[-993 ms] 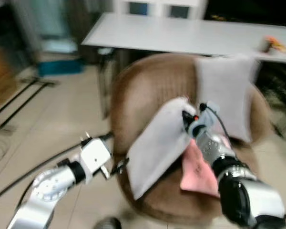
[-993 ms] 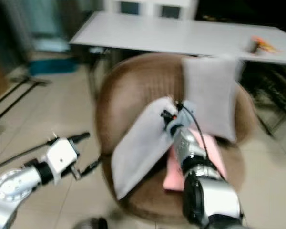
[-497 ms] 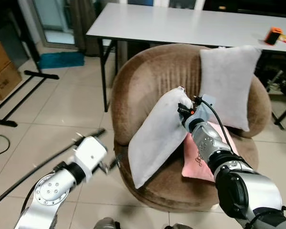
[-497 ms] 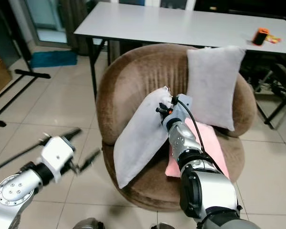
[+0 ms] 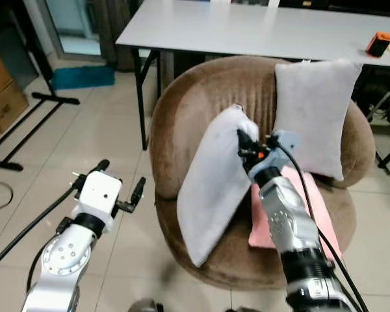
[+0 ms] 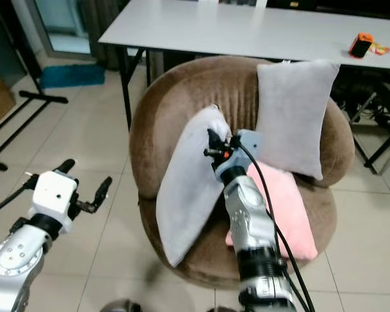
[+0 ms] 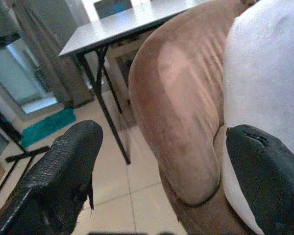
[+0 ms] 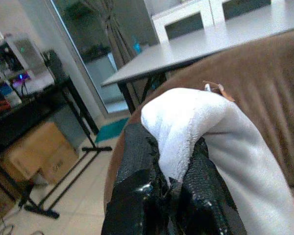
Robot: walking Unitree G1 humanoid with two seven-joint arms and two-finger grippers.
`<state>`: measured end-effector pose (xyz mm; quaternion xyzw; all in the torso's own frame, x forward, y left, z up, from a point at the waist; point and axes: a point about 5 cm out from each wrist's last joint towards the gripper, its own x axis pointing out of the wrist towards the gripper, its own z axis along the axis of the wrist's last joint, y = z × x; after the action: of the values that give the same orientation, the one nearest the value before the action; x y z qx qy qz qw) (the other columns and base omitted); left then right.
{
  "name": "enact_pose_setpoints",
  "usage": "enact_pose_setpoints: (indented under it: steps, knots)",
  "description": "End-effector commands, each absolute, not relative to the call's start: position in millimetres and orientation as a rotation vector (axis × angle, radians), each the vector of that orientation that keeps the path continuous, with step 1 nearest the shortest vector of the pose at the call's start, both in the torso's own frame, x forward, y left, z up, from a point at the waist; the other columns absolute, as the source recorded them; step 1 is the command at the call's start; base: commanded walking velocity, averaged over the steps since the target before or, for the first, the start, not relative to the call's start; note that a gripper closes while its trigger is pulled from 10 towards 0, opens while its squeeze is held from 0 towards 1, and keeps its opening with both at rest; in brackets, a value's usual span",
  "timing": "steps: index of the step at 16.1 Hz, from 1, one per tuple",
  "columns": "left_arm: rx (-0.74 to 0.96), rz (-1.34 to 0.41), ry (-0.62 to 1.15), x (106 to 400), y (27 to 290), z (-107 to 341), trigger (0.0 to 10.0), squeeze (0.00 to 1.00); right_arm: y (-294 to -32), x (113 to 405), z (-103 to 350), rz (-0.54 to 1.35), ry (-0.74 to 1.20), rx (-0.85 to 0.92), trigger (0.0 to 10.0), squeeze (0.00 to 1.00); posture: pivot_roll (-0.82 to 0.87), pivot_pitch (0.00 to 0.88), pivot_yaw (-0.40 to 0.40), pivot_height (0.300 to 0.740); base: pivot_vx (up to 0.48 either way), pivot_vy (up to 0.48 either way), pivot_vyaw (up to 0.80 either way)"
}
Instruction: Move the pillow to the sofa from floor
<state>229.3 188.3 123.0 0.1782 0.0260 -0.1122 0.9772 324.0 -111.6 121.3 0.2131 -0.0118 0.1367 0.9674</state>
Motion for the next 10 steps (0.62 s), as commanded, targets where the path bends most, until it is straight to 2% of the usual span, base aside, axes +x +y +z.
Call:
enact_pose_setpoints:
  steps: [1,4,10]
  knots:
    - [0.367,-0.251,0.027,232,182,128,10.0,0.00,-110,324,135,0.285,-0.077,0.424,10.0,0.00,0.05,0.006,-0.001,0.740,0.300,0.000,-0.80]
    - [0.384,-0.275,0.026,235,181,129,10.0,0.00,-102,318,139,0.307,-0.060,0.414,10.0,0.00,0.06,0.001,0.009,0.740,0.303,0.000,-0.80]
    - [0.414,-0.292,0.035,231,183,129,10.0,0.00,-83,321,153,0.428,-0.062,0.388,10.0,0.00,0.08,0.000,-0.001,0.740,0.301,0.000,0.00]
